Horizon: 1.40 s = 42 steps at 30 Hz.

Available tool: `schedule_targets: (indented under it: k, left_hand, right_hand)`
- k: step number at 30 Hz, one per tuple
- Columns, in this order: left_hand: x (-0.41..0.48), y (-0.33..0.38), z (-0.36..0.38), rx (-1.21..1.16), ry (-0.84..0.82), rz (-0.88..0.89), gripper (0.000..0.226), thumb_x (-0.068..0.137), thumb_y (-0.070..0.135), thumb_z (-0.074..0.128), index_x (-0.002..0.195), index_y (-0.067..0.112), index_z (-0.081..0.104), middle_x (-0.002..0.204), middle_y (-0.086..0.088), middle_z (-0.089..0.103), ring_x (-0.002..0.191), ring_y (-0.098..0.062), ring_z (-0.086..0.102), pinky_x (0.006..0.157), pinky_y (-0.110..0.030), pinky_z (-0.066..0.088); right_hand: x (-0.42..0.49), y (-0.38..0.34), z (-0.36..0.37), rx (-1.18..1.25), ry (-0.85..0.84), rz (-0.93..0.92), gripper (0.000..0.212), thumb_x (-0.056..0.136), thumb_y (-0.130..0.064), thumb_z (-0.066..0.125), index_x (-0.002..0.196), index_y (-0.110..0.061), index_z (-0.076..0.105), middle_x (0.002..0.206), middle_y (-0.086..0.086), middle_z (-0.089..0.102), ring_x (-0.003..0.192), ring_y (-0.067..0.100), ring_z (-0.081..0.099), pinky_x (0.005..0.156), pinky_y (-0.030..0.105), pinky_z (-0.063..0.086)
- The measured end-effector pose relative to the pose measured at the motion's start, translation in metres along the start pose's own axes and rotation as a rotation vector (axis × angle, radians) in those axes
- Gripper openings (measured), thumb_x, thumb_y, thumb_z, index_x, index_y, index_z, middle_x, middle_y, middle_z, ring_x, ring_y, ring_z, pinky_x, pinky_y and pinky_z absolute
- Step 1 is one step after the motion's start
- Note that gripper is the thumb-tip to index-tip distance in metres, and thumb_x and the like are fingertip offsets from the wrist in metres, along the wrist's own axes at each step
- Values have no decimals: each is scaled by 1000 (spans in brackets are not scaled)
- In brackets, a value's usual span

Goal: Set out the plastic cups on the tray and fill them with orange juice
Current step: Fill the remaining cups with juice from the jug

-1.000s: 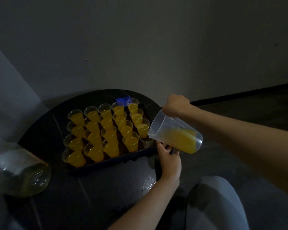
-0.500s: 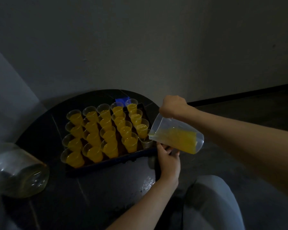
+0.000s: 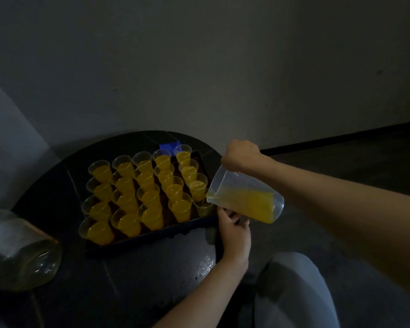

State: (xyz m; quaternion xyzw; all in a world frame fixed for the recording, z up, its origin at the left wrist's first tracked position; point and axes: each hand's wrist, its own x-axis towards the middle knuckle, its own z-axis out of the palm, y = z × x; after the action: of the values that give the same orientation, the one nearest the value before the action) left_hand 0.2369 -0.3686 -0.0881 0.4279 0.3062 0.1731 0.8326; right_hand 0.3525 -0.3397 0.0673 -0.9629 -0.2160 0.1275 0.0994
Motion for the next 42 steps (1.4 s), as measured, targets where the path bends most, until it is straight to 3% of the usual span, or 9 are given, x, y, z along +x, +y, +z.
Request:
schedule_targets:
  k: [4,10,13,27,30,34,36,39,42]
  left_hand:
    - [3,-2,-1,-12,-1,-14,65,95,-18,49,145,24,46,133,-18,57,124,-24,60,77,-19,58]
    - [-4,0,0,43,10,4,68,95,-19,48,140,31,46,124,2,62,111,-6,64,87,-28,58]
    - [-4,1,-1,14,8,-9,67,96,-19,47,140,31,46,124,3,62,104,-1,67,84,-24,59]
    - [5,-4,-2,-138,9,-45,62,99,-15,46,145,27,47,128,-4,62,111,-11,67,80,-23,59]
    - [6,-4,-2,-144,1,-51,62,99,-12,48,146,28,46,128,-4,63,116,-14,65,85,-27,60]
    - [2,-4,-3,-82,-11,-17,74,86,-10,66,145,29,45,129,-2,61,124,-17,60,106,-45,51]
    - [3,-4,-2,-117,-10,-20,66,92,-10,60,145,27,46,123,-1,63,121,-17,61,109,-48,48]
    - [4,-5,1,-266,10,-87,42,103,0,48,137,24,55,103,-2,65,94,-13,66,97,-39,56]
    - [5,-8,2,-228,15,-79,52,105,-8,40,128,32,60,112,-3,70,102,-17,71,85,-30,60]
  right_hand:
    - [0,-1,1,-5,4,-3,23,93,-16,53,71,-10,52,70,6,57,60,17,54,48,25,39]
    - [0,-1,5,-37,27,-16,26,95,-19,54,71,-12,46,72,6,52,61,18,51,50,26,39]
    - [1,-1,5,-35,19,-23,24,95,-21,54,73,-11,48,72,6,52,62,17,51,55,26,42]
    - [3,-6,5,-42,23,-8,24,95,-19,54,72,-11,50,71,5,54,60,16,51,50,24,40]
    - [3,-7,5,-36,16,-12,23,94,-19,54,73,-11,49,73,6,55,61,16,52,50,24,40]
    - [3,-7,6,-51,24,-24,26,94,-19,55,71,-11,48,70,5,52,59,16,50,47,24,37]
    - [3,-8,7,-56,25,-25,24,95,-19,56,74,-9,49,68,4,50,58,15,48,47,24,37]
    - [2,-8,8,-76,19,-27,15,96,-20,56,88,-8,51,70,4,48,58,15,47,48,23,37]
    - [1,-7,7,-91,20,-44,11,95,-19,56,89,-10,55,68,4,46,57,15,46,47,23,37]
